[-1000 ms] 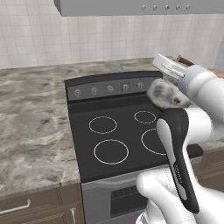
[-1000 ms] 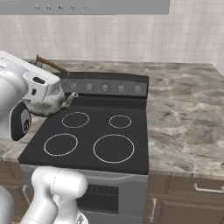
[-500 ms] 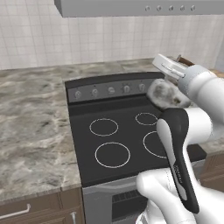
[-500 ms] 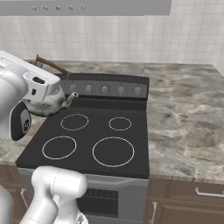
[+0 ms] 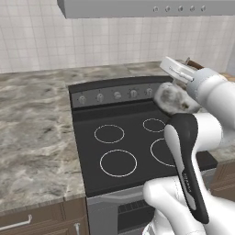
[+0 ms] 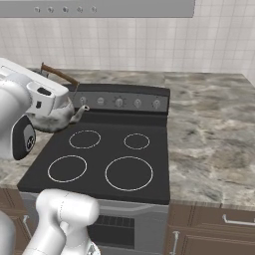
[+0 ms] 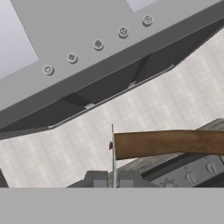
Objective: Pick the kettle from the cabinet and place it on a stove burner. Then pick the pot from the counter and place it on another stove burner. Finally, turn both burners on.
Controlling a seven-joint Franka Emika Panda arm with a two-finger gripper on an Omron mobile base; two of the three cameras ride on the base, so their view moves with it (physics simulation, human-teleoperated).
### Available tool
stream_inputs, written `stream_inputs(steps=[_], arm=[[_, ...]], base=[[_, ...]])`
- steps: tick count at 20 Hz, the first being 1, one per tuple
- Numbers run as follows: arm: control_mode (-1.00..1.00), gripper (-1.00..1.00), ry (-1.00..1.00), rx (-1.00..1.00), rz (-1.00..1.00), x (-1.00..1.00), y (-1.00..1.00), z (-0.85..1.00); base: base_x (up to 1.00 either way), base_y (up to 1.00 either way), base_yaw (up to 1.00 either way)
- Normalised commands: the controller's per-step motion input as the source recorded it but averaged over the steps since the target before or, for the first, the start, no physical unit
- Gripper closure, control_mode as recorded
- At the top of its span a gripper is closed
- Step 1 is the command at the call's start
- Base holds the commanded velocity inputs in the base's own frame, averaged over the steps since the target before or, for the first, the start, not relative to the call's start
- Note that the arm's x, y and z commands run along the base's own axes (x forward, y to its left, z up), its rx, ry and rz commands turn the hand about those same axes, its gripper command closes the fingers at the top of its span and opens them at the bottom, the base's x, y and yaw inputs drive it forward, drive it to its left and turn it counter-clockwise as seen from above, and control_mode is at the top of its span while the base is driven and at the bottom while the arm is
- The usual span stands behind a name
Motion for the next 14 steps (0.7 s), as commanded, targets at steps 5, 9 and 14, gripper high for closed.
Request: stream_inputs(steps=[5, 9, 14], arm=[[1.00, 1.00, 0.00, 0.00, 0.00, 0.00, 0.00, 0.00], [1.00, 1.00, 0.00, 0.00, 0.00, 0.00, 0.00, 0.00], [1.00, 1.00, 0.00, 0.00, 0.00, 0.00, 0.00, 0.00]], base=[[0.03, 0.00, 0.00], [0.00, 0.00, 0.00], [0.00, 0.00, 0.00]])
